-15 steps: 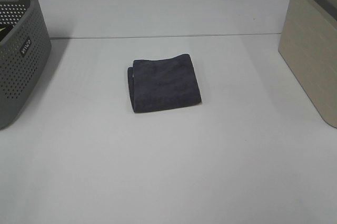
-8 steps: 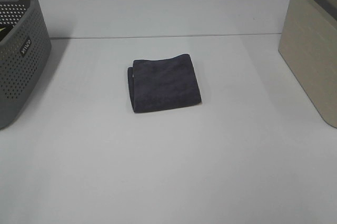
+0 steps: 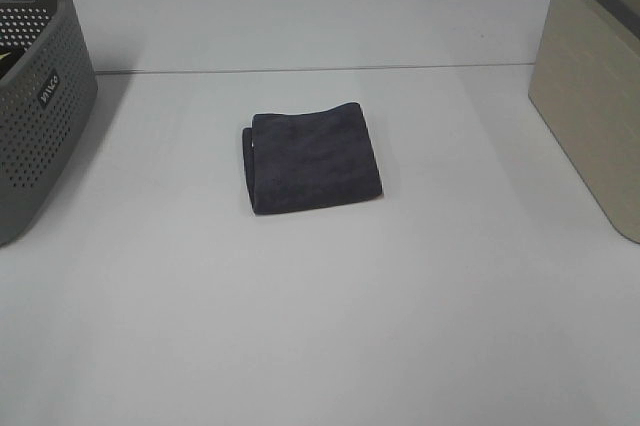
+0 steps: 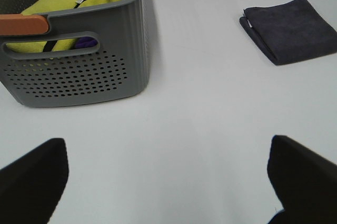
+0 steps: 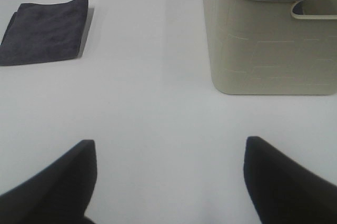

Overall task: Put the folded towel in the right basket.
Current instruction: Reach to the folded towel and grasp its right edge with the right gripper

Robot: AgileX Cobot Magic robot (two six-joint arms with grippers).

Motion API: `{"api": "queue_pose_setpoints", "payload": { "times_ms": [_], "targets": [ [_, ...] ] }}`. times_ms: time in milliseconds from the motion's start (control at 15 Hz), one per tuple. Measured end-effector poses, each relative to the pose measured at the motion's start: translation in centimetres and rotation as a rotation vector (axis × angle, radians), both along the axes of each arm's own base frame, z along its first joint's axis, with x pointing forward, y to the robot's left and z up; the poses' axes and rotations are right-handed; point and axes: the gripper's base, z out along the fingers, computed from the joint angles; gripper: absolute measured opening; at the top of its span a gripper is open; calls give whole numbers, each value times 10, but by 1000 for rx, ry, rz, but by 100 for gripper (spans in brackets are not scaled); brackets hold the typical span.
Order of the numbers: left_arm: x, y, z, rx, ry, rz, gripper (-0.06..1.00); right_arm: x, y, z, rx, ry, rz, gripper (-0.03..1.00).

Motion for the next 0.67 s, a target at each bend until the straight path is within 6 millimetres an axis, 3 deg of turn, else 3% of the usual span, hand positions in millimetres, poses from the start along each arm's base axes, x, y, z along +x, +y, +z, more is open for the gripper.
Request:
{"api": "queue_pose_setpoints", "payload": {
  "times_ms": [333, 467, 667],
  "targets": [
    [0, 0, 0, 0, 0, 0, 98, 76, 1, 55, 62, -17, 21, 74],
    [0, 0, 0, 0, 0, 0, 98, 124, 0, 78, 72, 40, 40, 74],
    [0, 0, 0, 0, 0, 0, 98, 203, 1, 94, 98, 131, 85, 74]
  ]
}}
